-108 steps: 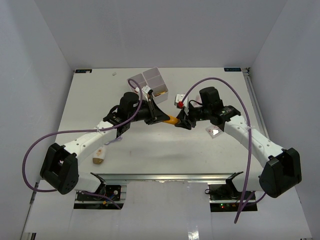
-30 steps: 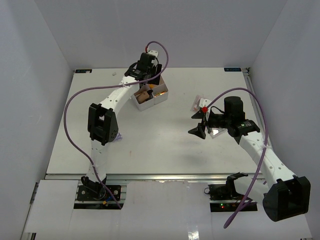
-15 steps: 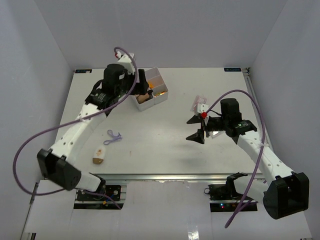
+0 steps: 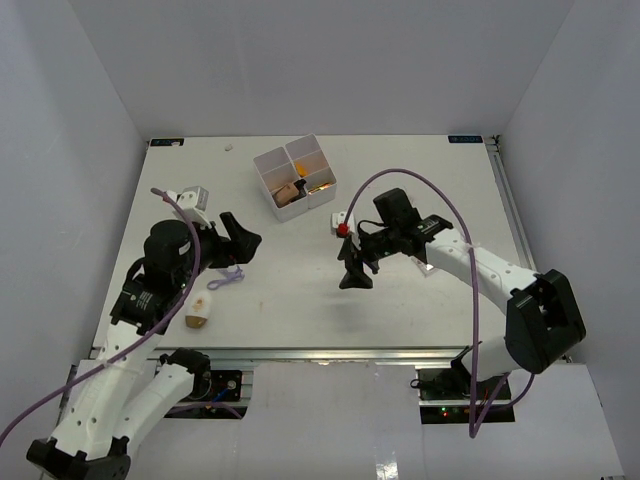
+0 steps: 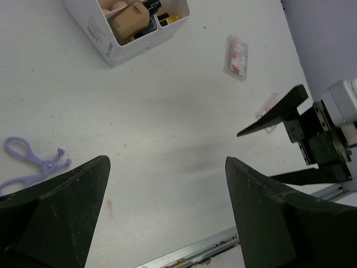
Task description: Organize the makeup
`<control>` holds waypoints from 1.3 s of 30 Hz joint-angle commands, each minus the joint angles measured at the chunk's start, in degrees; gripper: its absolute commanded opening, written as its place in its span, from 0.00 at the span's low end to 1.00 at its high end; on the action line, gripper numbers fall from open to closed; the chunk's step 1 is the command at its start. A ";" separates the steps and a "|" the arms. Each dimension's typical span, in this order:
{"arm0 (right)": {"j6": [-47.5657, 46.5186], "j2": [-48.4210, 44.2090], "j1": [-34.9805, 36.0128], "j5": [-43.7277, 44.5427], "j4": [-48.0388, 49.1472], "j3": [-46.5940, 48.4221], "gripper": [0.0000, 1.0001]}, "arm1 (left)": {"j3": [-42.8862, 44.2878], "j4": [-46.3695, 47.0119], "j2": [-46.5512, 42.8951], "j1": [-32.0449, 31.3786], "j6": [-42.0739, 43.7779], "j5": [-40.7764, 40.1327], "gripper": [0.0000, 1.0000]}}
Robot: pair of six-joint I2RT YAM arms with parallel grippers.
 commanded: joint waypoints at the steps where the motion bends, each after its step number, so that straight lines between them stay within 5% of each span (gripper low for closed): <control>1: 8.11 2.71 0.17 1.96 1.04 5.16 0.84 | -6.00 -1.22 -3.62 0.21 -3.89 0.93 0.95; 8: 15.07 5.46 0.20 -1.77 0.90 9.22 0.91 | -7.97 -9.61 -2.32 0.21 -9.34 -3.63 0.98; 17: 7.89 -1.60 -7.99 -15.68 -5.50 7.59 0.98 | 0.03 -26.06 14.30 2.46 -19.12 -10.59 0.98; 20: 8.11 -3.62 -10.00 -18.09 -4.80 5.30 0.98 | 3.56 -29.83 19.36 4.88 -17.70 -17.60 0.98; 25: 7.84 -6.41 -10.40 -18.75 -3.28 1.04 0.98 | 6.37 -31.75 26.93 11.61 -13.66 -16.27 0.98; 39: 6.10 -13.08 -14.35 -18.61 -1.67 -3.40 0.98 | 7.57 -38.41 39.08 13.81 -10.86 -21.91 0.98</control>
